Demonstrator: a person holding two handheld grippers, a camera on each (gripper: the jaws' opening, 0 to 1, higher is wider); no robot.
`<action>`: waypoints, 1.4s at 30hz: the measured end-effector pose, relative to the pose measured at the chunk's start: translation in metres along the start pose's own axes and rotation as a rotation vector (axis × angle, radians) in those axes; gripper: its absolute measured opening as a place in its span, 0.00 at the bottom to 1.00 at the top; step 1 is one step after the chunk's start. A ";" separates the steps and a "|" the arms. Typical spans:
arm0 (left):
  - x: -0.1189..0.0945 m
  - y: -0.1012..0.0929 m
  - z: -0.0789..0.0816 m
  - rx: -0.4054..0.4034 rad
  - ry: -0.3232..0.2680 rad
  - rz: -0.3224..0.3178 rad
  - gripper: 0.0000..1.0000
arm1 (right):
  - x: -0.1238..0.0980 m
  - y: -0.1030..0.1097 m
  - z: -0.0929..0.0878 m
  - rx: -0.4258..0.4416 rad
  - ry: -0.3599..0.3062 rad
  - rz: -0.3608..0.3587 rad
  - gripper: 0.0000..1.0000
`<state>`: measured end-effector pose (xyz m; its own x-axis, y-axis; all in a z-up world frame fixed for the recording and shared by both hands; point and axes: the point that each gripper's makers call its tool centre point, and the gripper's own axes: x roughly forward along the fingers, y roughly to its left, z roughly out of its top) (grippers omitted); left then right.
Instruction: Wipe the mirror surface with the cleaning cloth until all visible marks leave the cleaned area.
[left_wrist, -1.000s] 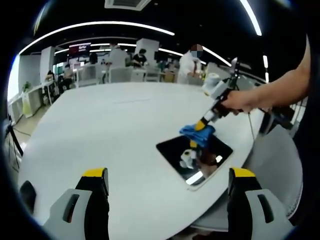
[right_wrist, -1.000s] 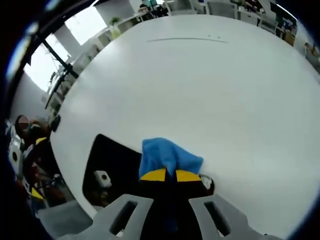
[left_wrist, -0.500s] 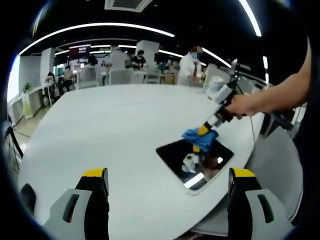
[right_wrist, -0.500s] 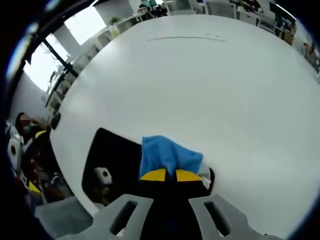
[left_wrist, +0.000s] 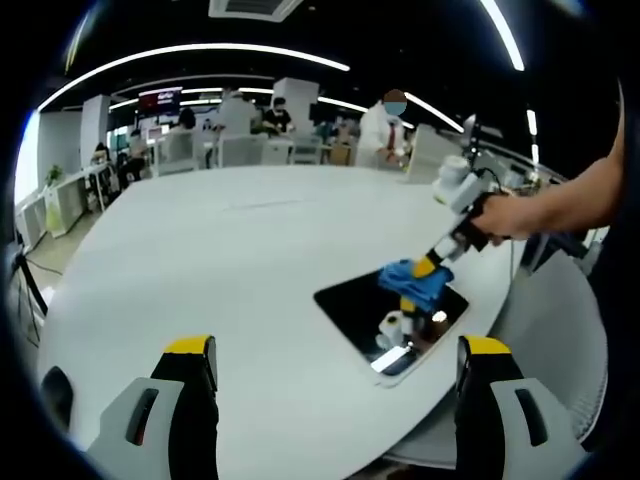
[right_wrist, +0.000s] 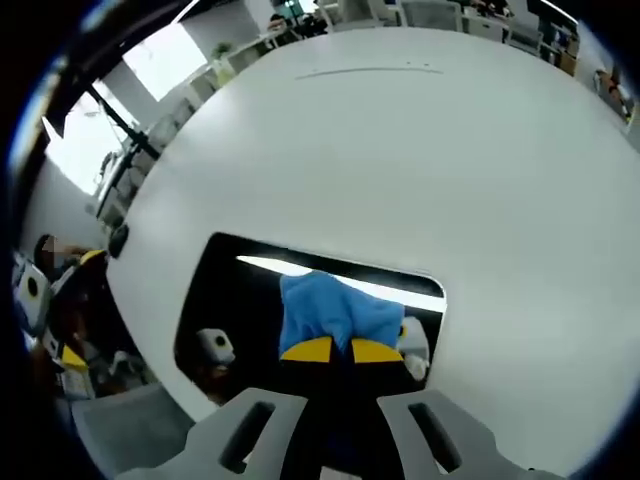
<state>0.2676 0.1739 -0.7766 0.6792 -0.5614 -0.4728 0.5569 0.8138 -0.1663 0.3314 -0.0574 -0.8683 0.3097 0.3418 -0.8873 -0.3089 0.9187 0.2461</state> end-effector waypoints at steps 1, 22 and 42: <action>0.001 0.000 0.001 0.000 -0.002 0.000 1.00 | -0.001 0.001 -0.004 0.000 -0.003 0.001 0.00; 0.001 -0.004 0.002 0.005 -0.017 0.005 1.00 | -0.015 0.013 -0.041 0.013 0.001 0.032 0.00; -0.003 -0.005 -0.001 -0.005 -0.016 0.021 1.00 | -0.024 0.020 -0.067 0.035 0.025 0.083 0.00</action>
<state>0.2618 0.1716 -0.7752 0.6987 -0.5461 -0.4622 0.5397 0.8264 -0.1605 0.2570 -0.0603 -0.8678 0.2621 0.4121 -0.8726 -0.3004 0.8942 0.3320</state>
